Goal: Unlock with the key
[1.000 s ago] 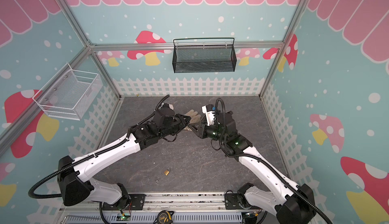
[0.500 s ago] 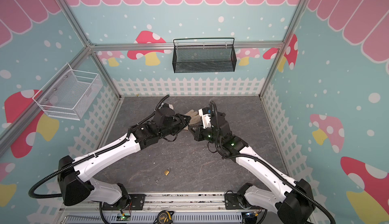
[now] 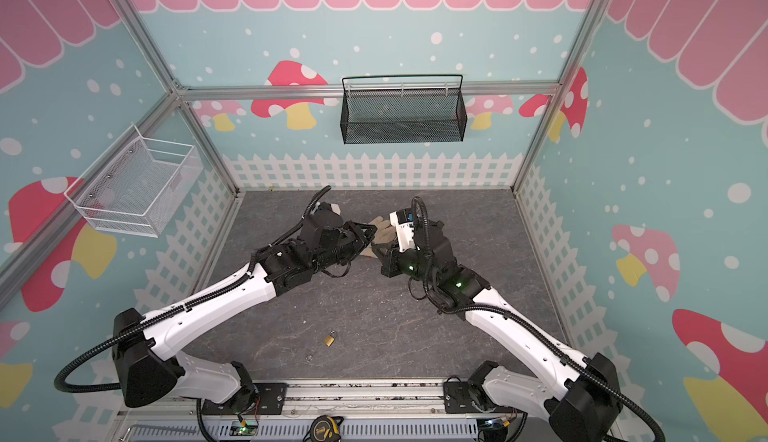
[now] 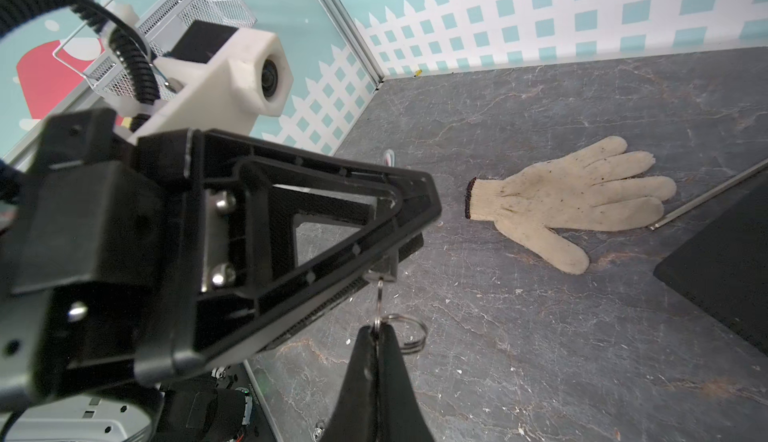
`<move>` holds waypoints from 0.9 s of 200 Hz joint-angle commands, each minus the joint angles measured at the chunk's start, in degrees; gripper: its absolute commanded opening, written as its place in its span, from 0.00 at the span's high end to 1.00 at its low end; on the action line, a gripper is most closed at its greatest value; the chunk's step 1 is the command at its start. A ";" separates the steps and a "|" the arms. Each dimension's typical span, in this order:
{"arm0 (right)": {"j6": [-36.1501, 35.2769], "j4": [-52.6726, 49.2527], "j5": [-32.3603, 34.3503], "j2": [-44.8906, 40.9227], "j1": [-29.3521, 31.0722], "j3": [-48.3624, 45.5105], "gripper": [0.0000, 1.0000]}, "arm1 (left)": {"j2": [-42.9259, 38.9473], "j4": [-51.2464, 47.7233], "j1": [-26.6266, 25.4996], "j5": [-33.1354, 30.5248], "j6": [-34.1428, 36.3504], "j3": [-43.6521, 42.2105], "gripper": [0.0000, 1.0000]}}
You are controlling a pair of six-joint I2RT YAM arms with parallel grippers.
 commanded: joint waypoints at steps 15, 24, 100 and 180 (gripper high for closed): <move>-3.98 5.52 5.56 1.99 -0.24 2.83 1.00 | -1.54 0.66 -3.93 7.67 -2.32 0.62 1.00; -4.40 5.52 5.08 1.49 -0.20 2.59 0.99 | -1.53 0.47 -3.86 6.91 -1.87 0.87 1.00; -0.76 -2.32 -1.53 -0.37 -0.12 2.40 0.72 | -2.11 2.38 -1.74 -8.63 -1.25 -0.83 1.00; 4.46 -3.16 0.64 0.74 -0.24 5.63 0.69 | -1.68 3.68 -2.00 -10.28 -1.31 -0.87 1.00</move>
